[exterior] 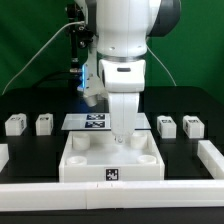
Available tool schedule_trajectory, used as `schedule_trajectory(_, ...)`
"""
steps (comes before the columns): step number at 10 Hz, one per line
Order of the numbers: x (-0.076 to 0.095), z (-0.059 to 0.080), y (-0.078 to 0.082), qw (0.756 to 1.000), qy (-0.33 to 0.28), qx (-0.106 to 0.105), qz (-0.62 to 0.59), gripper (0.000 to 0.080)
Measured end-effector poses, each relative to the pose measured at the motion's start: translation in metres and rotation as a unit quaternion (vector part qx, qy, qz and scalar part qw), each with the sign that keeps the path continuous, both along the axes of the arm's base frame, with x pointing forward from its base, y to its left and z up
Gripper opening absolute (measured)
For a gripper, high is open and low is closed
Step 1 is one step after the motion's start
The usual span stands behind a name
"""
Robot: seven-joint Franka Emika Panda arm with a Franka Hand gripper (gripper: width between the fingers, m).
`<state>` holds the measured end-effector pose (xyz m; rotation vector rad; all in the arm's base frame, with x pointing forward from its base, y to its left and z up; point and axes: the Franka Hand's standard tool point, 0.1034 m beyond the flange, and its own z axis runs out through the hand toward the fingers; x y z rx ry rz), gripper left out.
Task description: Assemble one leg
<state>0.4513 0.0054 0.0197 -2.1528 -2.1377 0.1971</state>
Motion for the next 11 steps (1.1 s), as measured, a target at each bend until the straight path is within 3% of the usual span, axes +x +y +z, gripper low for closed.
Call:
schedule_trajectory(7, -0.0021, -0.0099, -0.0003, 1.000, 0.009, 0.001, -0.002, 0.0638)
schedule_trajectory(9, -0.0022, -0.0099, -0.0003, 1.000, 0.009, 0.001, -0.002, 0.0274)
schedule_trajectory(10, -0.0023, -0.0100, -0.0003, 1.000, 0.010, 0.001, -0.002, 0.0274)
schedule_trajectory(11, -0.0023, -0.0100, -0.0003, 1.000, 0.009, 0.001, -0.002, 0.0107)
